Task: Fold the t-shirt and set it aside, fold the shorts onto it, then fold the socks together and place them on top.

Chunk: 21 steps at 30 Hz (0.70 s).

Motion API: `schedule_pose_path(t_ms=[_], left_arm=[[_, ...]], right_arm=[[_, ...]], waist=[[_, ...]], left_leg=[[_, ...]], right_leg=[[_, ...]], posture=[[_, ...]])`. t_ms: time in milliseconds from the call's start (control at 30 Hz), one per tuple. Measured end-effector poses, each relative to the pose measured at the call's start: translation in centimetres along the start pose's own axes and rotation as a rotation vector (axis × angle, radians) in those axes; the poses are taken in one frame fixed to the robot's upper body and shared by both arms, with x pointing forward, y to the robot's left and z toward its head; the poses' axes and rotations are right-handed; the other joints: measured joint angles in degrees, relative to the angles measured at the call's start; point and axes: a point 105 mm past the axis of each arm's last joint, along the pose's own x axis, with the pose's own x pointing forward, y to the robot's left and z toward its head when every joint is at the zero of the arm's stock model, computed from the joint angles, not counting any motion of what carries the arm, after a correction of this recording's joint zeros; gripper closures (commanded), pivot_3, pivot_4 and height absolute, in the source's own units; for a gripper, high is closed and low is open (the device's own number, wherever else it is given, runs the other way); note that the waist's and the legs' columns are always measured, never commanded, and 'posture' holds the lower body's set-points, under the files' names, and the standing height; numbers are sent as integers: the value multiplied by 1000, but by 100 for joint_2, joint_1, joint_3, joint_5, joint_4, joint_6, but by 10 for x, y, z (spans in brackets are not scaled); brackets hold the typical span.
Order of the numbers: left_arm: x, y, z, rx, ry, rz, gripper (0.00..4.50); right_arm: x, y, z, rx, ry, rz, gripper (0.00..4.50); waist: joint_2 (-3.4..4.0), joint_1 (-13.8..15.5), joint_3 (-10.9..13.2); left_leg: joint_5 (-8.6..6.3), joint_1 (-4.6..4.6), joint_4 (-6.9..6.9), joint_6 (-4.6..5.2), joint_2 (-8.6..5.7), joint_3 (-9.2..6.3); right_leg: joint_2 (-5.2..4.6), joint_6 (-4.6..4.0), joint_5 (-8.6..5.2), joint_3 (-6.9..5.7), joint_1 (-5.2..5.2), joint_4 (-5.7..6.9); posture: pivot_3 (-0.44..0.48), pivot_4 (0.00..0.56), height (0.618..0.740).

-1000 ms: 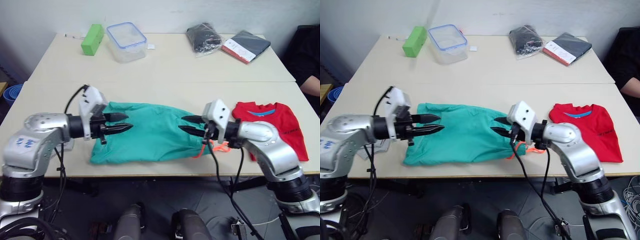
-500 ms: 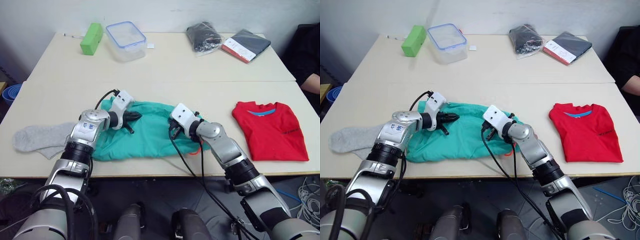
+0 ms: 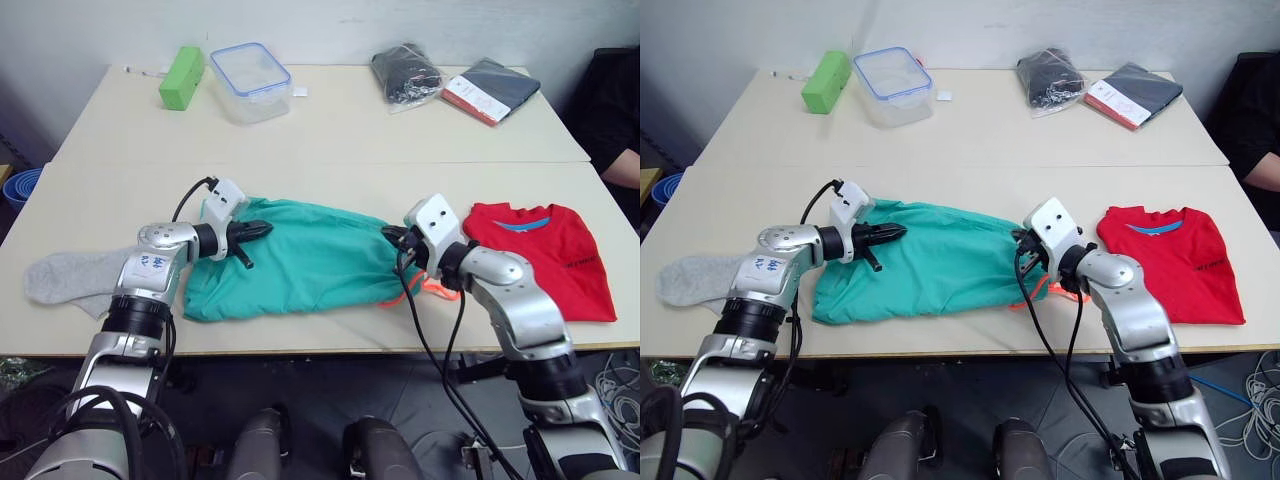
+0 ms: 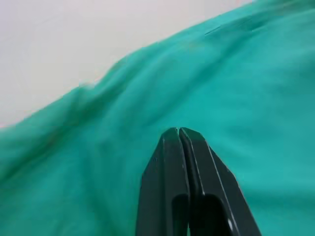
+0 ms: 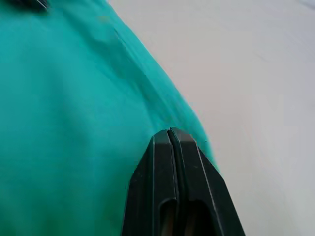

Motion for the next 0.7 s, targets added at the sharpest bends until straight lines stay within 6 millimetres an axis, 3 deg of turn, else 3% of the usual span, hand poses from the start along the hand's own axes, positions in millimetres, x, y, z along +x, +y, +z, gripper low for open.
schedule_pose_path(t_ms=[33, 133, 267, 333, 467, 533, 700], left_arm=[[-1, -10, 7, 24, -9, -57, 4457], [-5, -44, 13, 96, 13, -239, 4457], [8, -70, -8, 184, 118, -379, 4457], [19, -69, -29, 231, 196, -376, 4457], [37, -58, -26, 277, 172, -331, 4457], [38, -53, -25, 279, 152, -311, 4457], [39, -52, -26, 240, 114, -311, 4457]], right_arm=[[-4, 7, 3, -15, -4, 23, 4500], [-12, 27, -16, -41, 79, 95, 4500], [-16, 39, -45, -84, 196, 92, 4500], [-24, 35, -62, -142, 272, 54, 4500], [-40, 31, -68, -136, 288, -18, 4500], [-52, 32, -64, -50, 257, -58, 4500], [-84, 41, -34, 196, 117, -140, 4500]], waist=[[0, 6, 0], [0, 13, 0], [0, 30, 0], [0, 46, 0], [-4, 144, -4], [-4, 156, -4], [-4, 153, -4]], left_leg=[[0, -1, 1, 0, -1, -1], [-2, 11, -1, 2, -2, -4], [-2, 11, -1, 3, -5, -6], [-3, 6, 0, 5, -6, -5], [-3, 9, 5, 6, -5, -12], [-4, 7, 4, 7, -5, -17], [-4, 5, 2, 6, -4, -30]], right_leg=[[-1, 0, 0, 0, 2, -4], [-1, 0, 0, -3, 24, -23], [-2, 0, 0, -3, 23, -23], [-3, 1, 1, -4, 20, -24], [-3, 2, 1, -10, 26, -24], [-3, 3, 2, -13, 29, -27], [-2, 3, 2, -18, 34, -28]], posture=[[0, 150, 740], [0, 150, 740], [0, 150, 740], [0, 150, 740], [0, 150, 740], [0, 150, 740], [0, 150, 740]])
